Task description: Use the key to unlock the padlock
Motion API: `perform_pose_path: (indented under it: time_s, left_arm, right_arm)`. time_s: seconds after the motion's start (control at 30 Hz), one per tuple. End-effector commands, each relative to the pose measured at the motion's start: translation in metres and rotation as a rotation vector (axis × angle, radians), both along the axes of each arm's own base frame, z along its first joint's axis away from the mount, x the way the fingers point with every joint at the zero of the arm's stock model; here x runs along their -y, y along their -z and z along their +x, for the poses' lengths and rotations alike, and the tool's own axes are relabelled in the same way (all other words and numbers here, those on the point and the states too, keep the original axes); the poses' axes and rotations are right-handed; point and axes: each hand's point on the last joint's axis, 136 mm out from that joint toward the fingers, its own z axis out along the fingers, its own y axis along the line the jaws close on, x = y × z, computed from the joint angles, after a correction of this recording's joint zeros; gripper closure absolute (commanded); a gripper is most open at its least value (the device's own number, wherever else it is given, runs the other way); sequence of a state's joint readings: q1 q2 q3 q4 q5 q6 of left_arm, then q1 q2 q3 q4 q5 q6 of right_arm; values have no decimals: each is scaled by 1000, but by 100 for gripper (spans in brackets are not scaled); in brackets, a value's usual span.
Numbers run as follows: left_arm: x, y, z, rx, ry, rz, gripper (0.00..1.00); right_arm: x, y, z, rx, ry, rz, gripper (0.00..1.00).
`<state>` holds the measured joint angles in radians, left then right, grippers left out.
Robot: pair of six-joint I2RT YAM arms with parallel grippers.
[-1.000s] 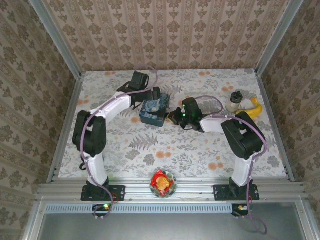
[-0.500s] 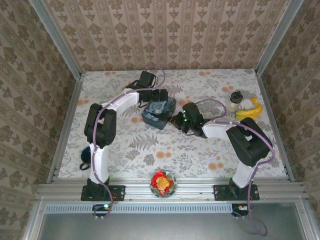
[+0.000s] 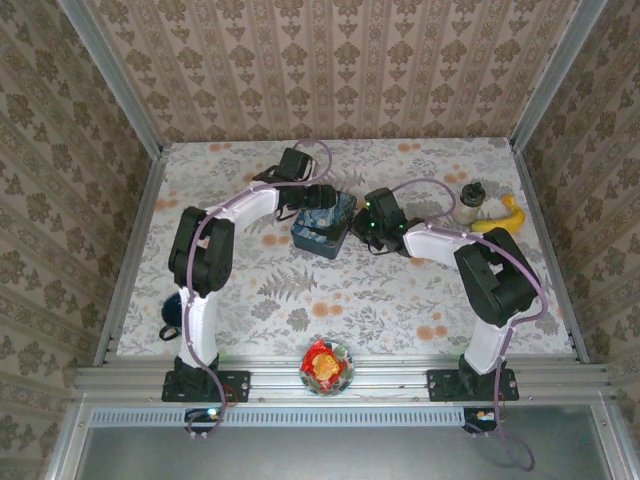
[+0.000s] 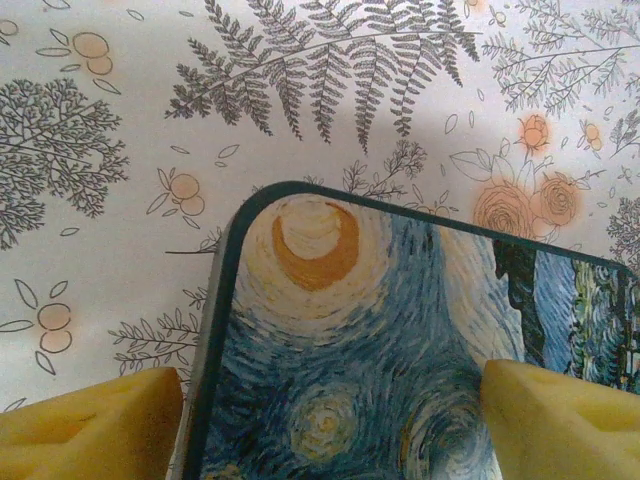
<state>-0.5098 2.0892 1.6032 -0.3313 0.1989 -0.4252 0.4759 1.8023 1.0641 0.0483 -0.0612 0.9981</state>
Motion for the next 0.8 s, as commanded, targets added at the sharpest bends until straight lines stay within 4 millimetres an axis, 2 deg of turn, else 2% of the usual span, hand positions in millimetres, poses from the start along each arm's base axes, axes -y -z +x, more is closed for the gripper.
perform_pose_path:
  time_s: [0.0, 0.27, 0.47, 0.6, 0.77]
  left_arm:
    - [1, -18, -5, 27, 11, -19, 21]
    - [5, -20, -7, 20, 18, -40, 21]
    - [-4, -29, -14, 39, 12, -27, 20]
    - [-7, -37, -13, 52, 12, -38, 19]
    - [0, -36, -4, 35, 29, -72, 18]
  right_arm:
    - [19, 21, -9, -40, -30, -183, 100]
    - [9, 19, 2, -13, 9, -95, 100]
    - [22, 8, 5, 4, 30, -131, 100]
    - [30, -2, -4, 9, 20, -152, 100]
    - [29, -5, -30, 4, -1, -151, 100]
